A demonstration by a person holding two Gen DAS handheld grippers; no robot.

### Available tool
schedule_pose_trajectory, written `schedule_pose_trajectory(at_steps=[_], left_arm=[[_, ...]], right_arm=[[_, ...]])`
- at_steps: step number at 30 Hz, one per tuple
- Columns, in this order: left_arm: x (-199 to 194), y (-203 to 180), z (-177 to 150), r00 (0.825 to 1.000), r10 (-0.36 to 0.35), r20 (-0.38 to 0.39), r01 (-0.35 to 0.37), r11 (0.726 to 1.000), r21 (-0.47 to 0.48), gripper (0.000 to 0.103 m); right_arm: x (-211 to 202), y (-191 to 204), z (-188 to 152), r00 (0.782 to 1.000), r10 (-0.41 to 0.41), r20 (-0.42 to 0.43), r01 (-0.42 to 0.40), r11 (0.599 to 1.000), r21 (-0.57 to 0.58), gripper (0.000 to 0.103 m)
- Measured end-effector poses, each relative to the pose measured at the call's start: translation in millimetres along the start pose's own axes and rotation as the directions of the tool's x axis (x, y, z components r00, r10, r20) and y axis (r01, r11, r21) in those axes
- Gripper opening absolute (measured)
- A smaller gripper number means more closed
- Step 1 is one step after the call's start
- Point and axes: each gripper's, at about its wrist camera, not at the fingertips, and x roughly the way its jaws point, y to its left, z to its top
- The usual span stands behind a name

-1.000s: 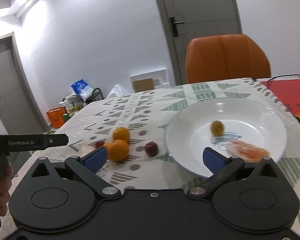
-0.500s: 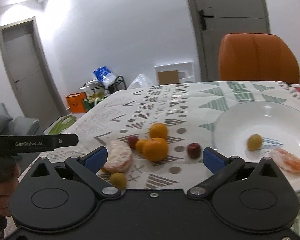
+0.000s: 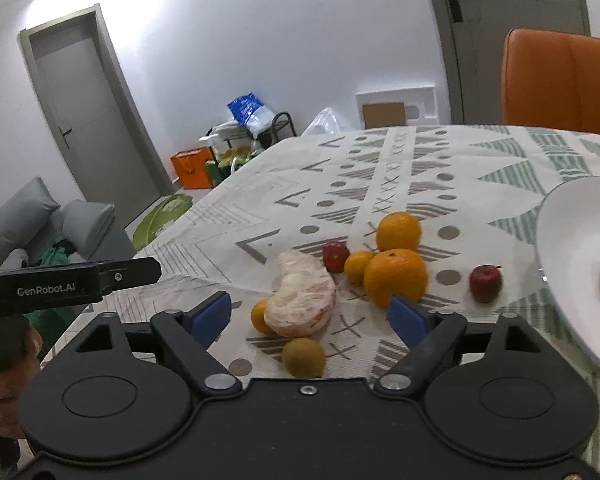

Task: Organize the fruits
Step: 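Grasp the peeled mandarin with the right gripper while the left grasps a small orange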

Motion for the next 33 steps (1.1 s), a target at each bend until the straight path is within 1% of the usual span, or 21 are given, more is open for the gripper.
schedule_pose_trajectory(at_steps=[2, 4, 8, 9, 11, 12, 14, 15, 17, 19, 23, 26, 28, 33], left_arm=[[1.5, 2.2, -0.8, 1.000, 0.004, -0.002, -0.004, 1.000, -0.006, 0.071], [2.5, 3.4, -1.2, 1.000, 0.009, -0.003, -0.009, 1.000, -0.007, 0.071], [5.6, 6.1, -1.4, 1.000, 0.023, -0.011, -0.024, 1.000, -0.009, 0.071], [6.2, 6.9, -1.2, 1.000, 0.027, -0.012, -0.027, 1.000, -0.009, 0.071], [7.0, 7.7, -0.5, 0.999, 0.032, -0.011, -0.032, 0.999, -0.011, 0.071], [7.6, 7.8, -0.4, 0.999, 0.034, -0.010, -0.034, 0.999, -0.013, 0.071], [8.2, 7.8, -0.7, 0.999, 0.033, -0.009, -0.033, 0.999, -0.018, 0.071], [8.4, 7.6, -1.0, 0.999, 0.031, -0.009, -0.031, 0.999, -0.021, 0.071], [9.5, 6.5, -1.7, 1.000, 0.024, -0.012, -0.024, 0.999, -0.023, 0.071], [10.2, 4.1, -1.9, 1.000, 0.012, -0.014, -0.012, 1.000, -0.020, 0.071], [10.0, -5.1, -3.5, 1.000, -0.015, -0.013, 0.015, 1.000, -0.004, 0.071], [10.4, -11.5, -4.6, 0.999, -0.033, -0.014, 0.033, 0.999, 0.003, 0.071], [11.1, -15.6, -5.2, 0.999, -0.044, -0.013, 0.044, 0.999, 0.006, 0.071], [14.4, -26.4, -7.2, 0.997, -0.072, -0.022, 0.073, 0.997, 0.012, 0.071]], right_arm=[[4.3, 2.1, 1.0, 1.000, 0.005, -0.009, -0.005, 1.000, -0.007, 0.083], [8.3, 4.3, 1.5, 1.000, 0.012, -0.019, -0.013, 1.000, -0.014, 0.079], [19.5, 6.9, 2.5, 0.999, 0.025, -0.039, -0.026, 1.000, -0.014, 0.074], [21.5, 7.6, 2.4, 0.999, 0.027, -0.044, -0.028, 1.000, -0.012, 0.072], [27.0, 8.2, 1.8, 0.998, 0.031, -0.060, -0.032, 0.999, -0.009, 0.063], [29.6, 7.6, 1.4, 0.997, 0.034, -0.070, -0.035, 0.999, -0.008, 0.054], [31.9, 6.3, 0.3, 0.996, 0.047, -0.076, -0.048, 0.999, -0.004, 0.049], [31.8, 5.5, 0.9, 0.996, 0.053, -0.077, -0.053, 0.999, -0.005, 0.044], [29.6, 2.9, 2.0, 0.995, 0.066, -0.078, -0.065, 0.998, 0.006, 0.043], [26.1, 1.3, 3.1, 0.996, 0.057, -0.066, -0.057, 0.998, 0.001, 0.040], [17.6, -0.5, 3.7, 0.997, 0.053, -0.050, -0.053, 0.999, -0.001, 0.040], [11.3, -0.7, 4.2, 0.998, 0.043, -0.037, -0.043, 0.999, -0.011, 0.039], [7.3, -1.9, 4.9, 0.999, 0.034, -0.026, -0.034, 0.999, -0.014, 0.037], [-3.8, -8.4, 4.4, 1.000, 0.010, -0.009, -0.010, 1.000, -0.013, 0.036]])
